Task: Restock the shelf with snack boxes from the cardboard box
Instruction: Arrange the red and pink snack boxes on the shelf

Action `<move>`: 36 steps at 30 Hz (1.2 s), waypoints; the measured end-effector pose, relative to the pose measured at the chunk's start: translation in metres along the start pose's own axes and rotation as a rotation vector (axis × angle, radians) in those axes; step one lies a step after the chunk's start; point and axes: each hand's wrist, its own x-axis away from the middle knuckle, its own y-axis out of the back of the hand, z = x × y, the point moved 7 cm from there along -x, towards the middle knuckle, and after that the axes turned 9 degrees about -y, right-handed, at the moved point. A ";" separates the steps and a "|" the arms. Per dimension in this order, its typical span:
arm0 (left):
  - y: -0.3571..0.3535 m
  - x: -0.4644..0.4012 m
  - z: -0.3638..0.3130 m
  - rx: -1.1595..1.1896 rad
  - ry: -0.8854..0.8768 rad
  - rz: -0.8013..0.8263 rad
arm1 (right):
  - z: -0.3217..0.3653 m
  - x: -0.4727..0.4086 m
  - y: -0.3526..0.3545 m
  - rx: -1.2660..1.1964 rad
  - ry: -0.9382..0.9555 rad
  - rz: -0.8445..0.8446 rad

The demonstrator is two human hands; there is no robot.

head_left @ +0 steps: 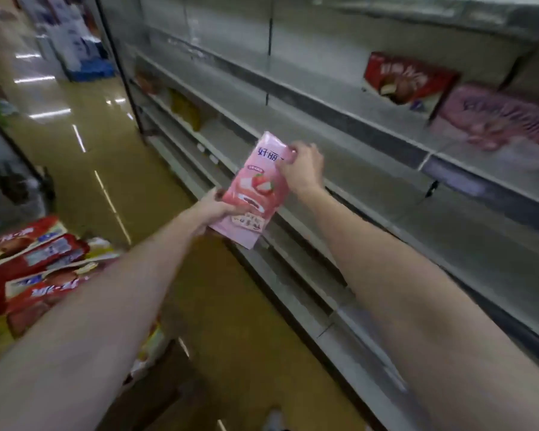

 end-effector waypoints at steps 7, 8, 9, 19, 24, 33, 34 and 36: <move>-0.041 -0.060 -0.111 -0.033 -0.235 -0.016 | 0.015 -0.055 0.103 -0.099 0.041 -0.177; -0.042 -0.068 -0.128 -0.055 -0.281 -0.048 | 0.015 -0.063 0.113 -0.111 0.054 -0.190; -0.043 -0.075 -0.144 -0.094 -0.338 -0.085 | 0.015 -0.067 0.122 -0.124 0.059 -0.193; -0.106 -0.096 -0.263 -0.603 -0.834 -0.273 | -0.044 -0.102 0.207 -0.491 -0.182 -0.276; -0.165 -0.104 -0.281 -0.660 -0.894 -0.152 | -0.104 -0.118 0.234 -0.754 -0.423 -0.279; -0.243 -0.157 -0.279 0.364 -0.517 0.246 | -0.169 -0.108 0.279 -0.889 -0.460 -0.491; -0.253 -0.162 -0.279 0.451 -0.461 0.310 | -0.169 -0.101 0.282 -0.933 -0.472 -0.508; -0.270 -0.169 -0.278 0.475 -0.384 0.405 | -0.166 -0.088 0.288 -1.005 -0.445 -0.524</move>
